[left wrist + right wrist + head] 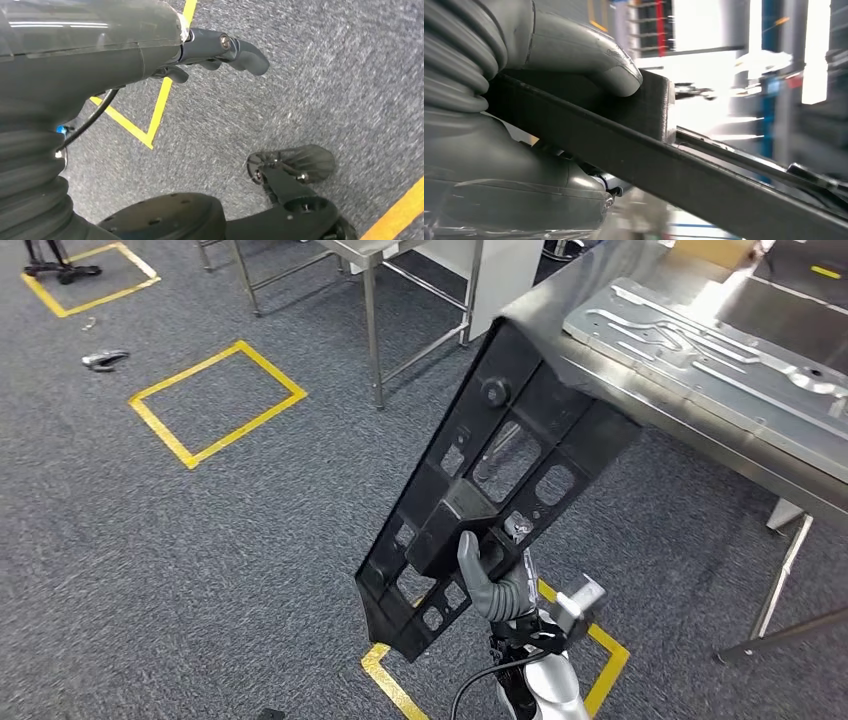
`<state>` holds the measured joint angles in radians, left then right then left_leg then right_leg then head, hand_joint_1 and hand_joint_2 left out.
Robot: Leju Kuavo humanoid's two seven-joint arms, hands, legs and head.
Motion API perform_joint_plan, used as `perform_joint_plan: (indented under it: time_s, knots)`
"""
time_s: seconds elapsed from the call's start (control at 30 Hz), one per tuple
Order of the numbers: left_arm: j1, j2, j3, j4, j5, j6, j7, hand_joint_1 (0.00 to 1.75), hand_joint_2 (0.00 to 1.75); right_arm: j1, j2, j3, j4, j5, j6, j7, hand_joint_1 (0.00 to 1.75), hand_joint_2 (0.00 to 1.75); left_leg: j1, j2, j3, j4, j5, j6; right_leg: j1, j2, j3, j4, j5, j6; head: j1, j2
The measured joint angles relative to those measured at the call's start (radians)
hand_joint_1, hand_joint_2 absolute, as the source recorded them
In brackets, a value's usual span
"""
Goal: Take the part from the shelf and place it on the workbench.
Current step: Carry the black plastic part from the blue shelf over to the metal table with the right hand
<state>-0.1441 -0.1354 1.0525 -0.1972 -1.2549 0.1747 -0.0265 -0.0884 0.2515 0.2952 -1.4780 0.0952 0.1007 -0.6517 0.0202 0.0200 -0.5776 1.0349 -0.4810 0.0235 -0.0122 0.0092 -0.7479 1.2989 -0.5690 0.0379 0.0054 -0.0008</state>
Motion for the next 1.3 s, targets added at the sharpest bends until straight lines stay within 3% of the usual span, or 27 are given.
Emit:
perform_joint_plan:
  time_s: [0.03,0.07,0.1,0.17,0.23,0.3,0.33,0.4,0.47,0.5,0.53,0.6,0.67,0.73,0.8,0.87,0.97,1.0,1.03,1.07,1.17,1.23,1.3]
  knots:
    - [-0.001,0.0,0.0,0.0,-0.001,0.0,0.002,0.0,1.75,0.003,-0.003,0.022,-0.039,0.016,-0.008,-0.004,1.75,1.75,0.0,0.009,0.001,0.0,-0.001,0.0,-0.001,-0.003,0.006,-0.011,0.017,-0.001,0.0,0.0]
    - [-0.002,0.0,0.0,0.0,-0.002,0.0,0.002,0.0,1.75,0.003,-0.005,0.044,-0.075,0.031,-0.018,-0.007,1.75,1.75,0.0,0.017,0.004,0.0,-0.003,-0.002,0.0,-0.008,0.03,-0.058,0.047,-0.004,0.0,0.0]
    - [-0.004,0.0,-0.001,0.0,-0.003,-0.001,0.003,0.0,1.75,0.002,-0.008,0.067,-0.107,0.045,-0.027,-0.009,1.75,1.75,-0.001,0.025,0.007,0.0,-0.005,-0.004,0.002,-0.019,0.067,-0.126,0.08,-0.009,0.0,0.0]
    - [-0.007,-0.001,-0.003,0.0,-0.006,-0.001,0.003,0.0,1.75,-0.003,-0.012,0.108,-0.161,0.068,-0.042,-0.018,1.75,1.75,-0.004,0.038,0.012,-0.001,-0.009,-0.012,0.013,-0.047,0.125,-0.236,0.114,-0.023,0.0,0.0]
    - [-0.01,-0.001,-0.006,0.0,-0.007,-0.002,0.003,0.0,1.75,-0.008,-0.016,0.143,-0.201,0.092,-0.055,-0.03,1.75,1.75,-0.005,0.049,0.016,-0.003,-0.012,-0.022,0.022,-0.054,0.136,-0.262,0.113,-0.032,0.0,0.0]
    - [-0.015,-0.001,-0.008,0.0,-0.01,-0.002,0.003,0.0,1.75,-0.011,-0.022,0.175,-0.233,0.116,-0.068,-0.036,1.75,1.75,-0.004,0.054,0.023,-0.006,-0.015,-0.034,0.019,-0.037,0.14,-0.271,0.118,-0.04,-0.001,0.0]
    - [-0.018,-0.001,-0.009,0.0,-0.011,-0.003,0.003,0.0,1.75,-0.015,-0.025,0.193,-0.247,0.128,-0.073,-0.037,1.75,1.75,-0.004,0.045,0.021,0.004,-0.025,-0.038,0.015,-0.03,0.143,-0.278,0.121,-0.045,-0.001,0.0]
    - [-0.019,-0.001,-0.009,0.0,-0.013,-0.004,0.003,0.0,1.75,-0.027,-0.032,0.233,-0.267,0.148,-0.081,-0.038,1.75,1.75,-0.002,0.014,-0.011,0.081,-0.074,-0.043,0.009,-0.016,0.15,-0.288,0.126,-0.054,-0.002,0.0]
    - [-0.016,0.0,-0.01,0.0,-0.013,-0.004,0.003,0.0,1.75,-0.039,-0.041,0.272,-0.274,0.163,-0.086,-0.038,1.75,1.75,-0.002,-0.006,-0.072,0.208,-0.129,-0.045,0.01,0.002,0.15,-0.287,0.126,-0.06,-0.003,0.0]
    - [-0.014,0.0,-0.01,0.0,-0.013,-0.004,0.003,0.0,1.75,-0.044,-0.045,0.288,-0.275,0.17,-0.089,-0.038,1.75,1.75,-0.002,-0.009,-0.094,0.25,-0.137,-0.046,0.01,0.013,0.149,-0.285,0.126,-0.06,-0.003,0.0]
    - [-0.013,0.0,-0.01,0.0,-0.013,-0.004,0.003,0.0,1.75,-0.049,-0.05,0.302,-0.276,0.177,-0.092,-0.039,1.75,1.75,-0.001,-0.011,-0.101,0.257,-0.126,-0.048,0.01,0.024,0.149,-0.282,0.125,-0.06,-0.003,0.0]
    - [-0.013,0.0,-0.01,0.0,-0.013,-0.004,0.003,0.0,1.75,-0.06,-0.058,0.328,-0.275,0.185,-0.101,-0.039,1.75,1.75,0.002,-0.02,-0.062,0.162,-0.057,-0.048,0.009,0.045,0.148,-0.273,0.12,-0.056,-0.003,0.0]
    - [-0.015,0.0,-0.01,0.0,-0.013,-0.005,0.002,0.0,1.75,-0.072,-0.064,0.353,-0.275,0.187,-0.112,-0.036,1.75,1.75,0.005,-0.054,-0.013,0.049,-0.014,-0.044,0.01,0.062,0.142,-0.26,0.114,-0.047,-0.002,0.0]
    - [-0.015,0.001,-0.01,0.0,-0.011,-0.005,0.001,0.0,1.75,-0.084,-0.068,0.377,-0.276,0.19,-0.123,-0.027,1.75,1.75,0.004,-0.074,-0.001,0.016,-0.012,-0.036,0.009,0.075,0.133,-0.253,0.114,-0.036,-0.002,0.0]
    - [-0.015,0.001,-0.009,0.0,-0.009,-0.006,-0.002,0.0,1.75,-0.092,-0.073,0.399,-0.276,0.191,-0.13,-0.019,1.75,1.75,0.003,-0.06,0.0,0.011,-0.006,-0.025,0.007,0.083,0.129,-0.254,0.116,-0.024,-0.002,0.0]
    - [-0.015,0.001,-0.009,0.0,-0.008,-0.006,-0.005,0.0,1.75,-0.101,-0.078,0.415,-0.276,0.187,-0.135,-0.015,1.75,1.75,0.006,-0.044,0.003,0.002,0.001,-0.012,0.006,0.058,0.116,-0.225,0.093,-0.011,0.002,0.0]
    - [-0.012,0.0,-0.009,0.0,-0.006,-0.006,-0.009,0.0,1.75,-0.112,-0.084,0.434,-0.274,0.18,-0.137,-0.014,1.75,1.75,0.005,-0.014,0.004,-0.003,0.002,-0.003,0.002,0.005,0.033,-0.055,0.011,0.002,0.008,0.0]
    - [-0.01,0.001,-0.009,0.0,-0.006,-0.006,-0.01,0.0,1.75,-0.112,-0.087,0.44,-0.273,0.179,-0.137,-0.014,1.75,1.75,0.004,-0.004,0.004,-0.003,0.001,-0.003,0.001,0.0,0.008,-0.006,-0.003,0.004,0.008,0.0]
    - [-0.008,0.001,-0.009,0.0,-0.006,-0.006,-0.011,0.0,1.75,-0.113,-0.09,0.445,-0.272,0.178,-0.137,-0.013,1.75,1.75,0.004,0.006,0.005,-0.003,0.0,-0.003,-0.001,-0.003,-0.001,0.01,0.001,0.005,0.008,0.0]
    - [-0.008,0.001,-0.009,0.0,-0.006,-0.006,-0.011,0.0,1.75,-0.113,-0.093,0.45,-0.271,0.178,-0.137,-0.012,1.75,1.75,0.004,0.015,0.006,-0.003,-0.002,-0.004,-0.001,-0.007,0.009,-0.012,0.023,0.004,0.008,0.0]
    - [-0.009,-0.001,-0.01,0.0,-0.01,-0.009,-0.012,0.0,1.75,-0.12,-0.099,0.46,-0.27,0.173,-0.137,-0.002,1.75,1.75,0.001,0.035,0.015,-0.003,-0.009,-0.011,0.008,-0.043,0.108,-0.203,0.108,-0.012,0.008,0.0]
    - [-0.009,-0.002,-0.01,0.0,-0.015,-0.012,-0.011,0.0,1.75,-0.126,-0.101,0.466,-0.27,0.167,-0.139,0.002,1.75,1.75,-0.002,0.048,0.019,-0.004,-0.012,-0.021,0.019,-0.06,0.137,-0.263,0.119,-0.025,0.008,0.0]
    - [-0.011,-0.002,-0.012,0.0,-0.019,-0.014,-0.009,0.0,1.75,-0.128,-0.103,0.471,-0.27,0.162,-0.142,0.004,1.75,1.75,-0.003,0.06,0.025,-0.01,-0.014,-0.033,0.019,-0.044,0.138,-0.271,0.12,-0.035,0.008,0.0]
